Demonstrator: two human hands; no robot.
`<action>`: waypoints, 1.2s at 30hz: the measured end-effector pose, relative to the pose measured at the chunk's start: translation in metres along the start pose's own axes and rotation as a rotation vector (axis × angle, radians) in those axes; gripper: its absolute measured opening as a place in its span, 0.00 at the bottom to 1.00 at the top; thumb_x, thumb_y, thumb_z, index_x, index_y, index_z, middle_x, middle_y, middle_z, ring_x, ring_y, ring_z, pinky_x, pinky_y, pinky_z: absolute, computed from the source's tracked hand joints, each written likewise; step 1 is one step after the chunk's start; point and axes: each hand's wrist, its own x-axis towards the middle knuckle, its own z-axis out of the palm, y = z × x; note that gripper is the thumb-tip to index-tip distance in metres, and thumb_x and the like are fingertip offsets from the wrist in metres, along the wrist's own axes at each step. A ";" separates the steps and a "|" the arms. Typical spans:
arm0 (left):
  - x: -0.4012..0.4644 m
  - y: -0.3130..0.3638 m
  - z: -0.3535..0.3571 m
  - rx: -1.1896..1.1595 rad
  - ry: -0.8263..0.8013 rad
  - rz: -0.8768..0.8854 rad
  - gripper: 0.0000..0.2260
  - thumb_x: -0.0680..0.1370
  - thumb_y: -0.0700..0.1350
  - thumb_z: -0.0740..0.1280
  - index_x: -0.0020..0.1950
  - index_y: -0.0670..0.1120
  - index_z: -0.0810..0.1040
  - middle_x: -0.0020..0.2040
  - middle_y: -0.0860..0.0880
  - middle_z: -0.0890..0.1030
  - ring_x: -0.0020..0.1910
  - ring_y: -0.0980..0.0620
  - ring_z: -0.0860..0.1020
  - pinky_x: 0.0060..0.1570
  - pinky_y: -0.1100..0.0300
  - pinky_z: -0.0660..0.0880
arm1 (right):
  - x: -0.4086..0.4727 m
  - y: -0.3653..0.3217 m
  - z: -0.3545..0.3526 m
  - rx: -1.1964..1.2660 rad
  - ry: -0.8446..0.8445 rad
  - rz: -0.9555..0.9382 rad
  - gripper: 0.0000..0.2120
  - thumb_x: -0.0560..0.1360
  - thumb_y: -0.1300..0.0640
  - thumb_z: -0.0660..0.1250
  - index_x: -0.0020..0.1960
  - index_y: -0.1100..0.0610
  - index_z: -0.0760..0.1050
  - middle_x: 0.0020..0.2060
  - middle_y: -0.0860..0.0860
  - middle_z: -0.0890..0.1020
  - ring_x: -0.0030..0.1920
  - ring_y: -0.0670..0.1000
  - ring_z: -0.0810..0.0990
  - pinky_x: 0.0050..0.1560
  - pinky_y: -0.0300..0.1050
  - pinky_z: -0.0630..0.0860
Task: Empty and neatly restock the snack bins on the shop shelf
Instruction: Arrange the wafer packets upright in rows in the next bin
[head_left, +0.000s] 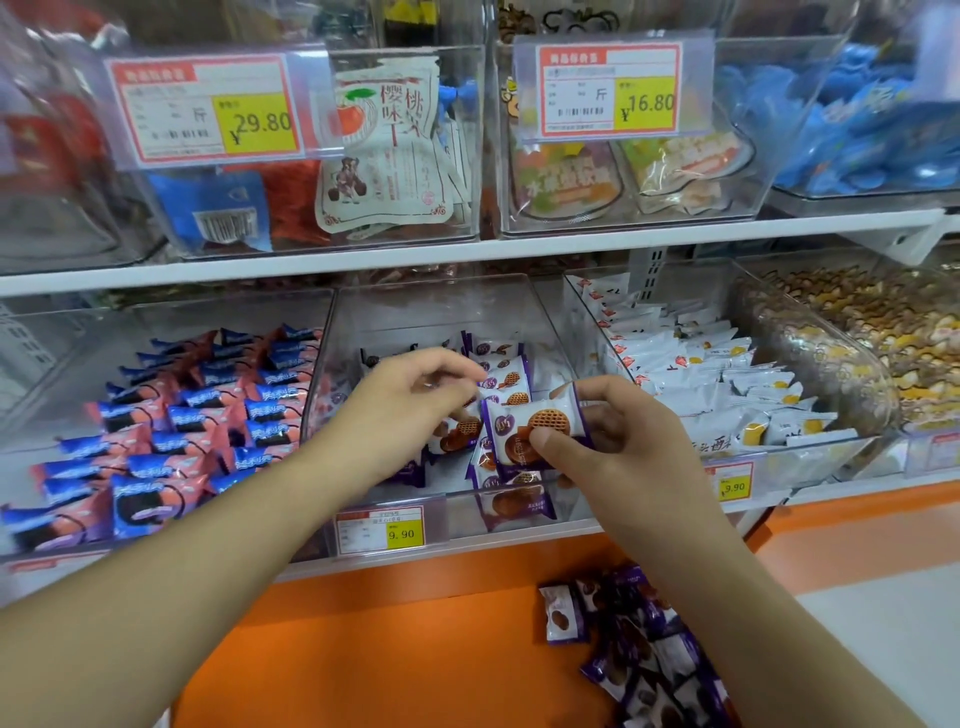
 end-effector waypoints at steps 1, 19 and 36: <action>-0.008 0.009 -0.002 -0.060 -0.094 0.016 0.06 0.81 0.50 0.71 0.56 0.58 0.85 0.52 0.53 0.86 0.49 0.52 0.85 0.52 0.55 0.83 | 0.000 0.000 0.001 0.009 -0.003 -0.006 0.12 0.76 0.58 0.77 0.55 0.48 0.78 0.43 0.46 0.88 0.44 0.45 0.88 0.44 0.45 0.86; 0.023 -0.039 0.010 0.693 0.038 -0.053 0.10 0.75 0.48 0.78 0.50 0.56 0.79 0.53 0.51 0.82 0.52 0.49 0.80 0.55 0.51 0.80 | -0.001 0.006 -0.004 -0.612 0.062 -0.166 0.27 0.81 0.60 0.68 0.78 0.46 0.69 0.73 0.41 0.73 0.63 0.34 0.63 0.55 0.20 0.58; 0.025 -0.041 0.011 0.617 0.011 -0.020 0.11 0.72 0.48 0.81 0.51 0.54 0.85 0.47 0.58 0.81 0.47 0.58 0.79 0.45 0.64 0.72 | -0.004 0.001 -0.008 -0.535 0.059 -0.092 0.27 0.81 0.60 0.69 0.77 0.43 0.69 0.68 0.43 0.76 0.59 0.40 0.72 0.59 0.36 0.70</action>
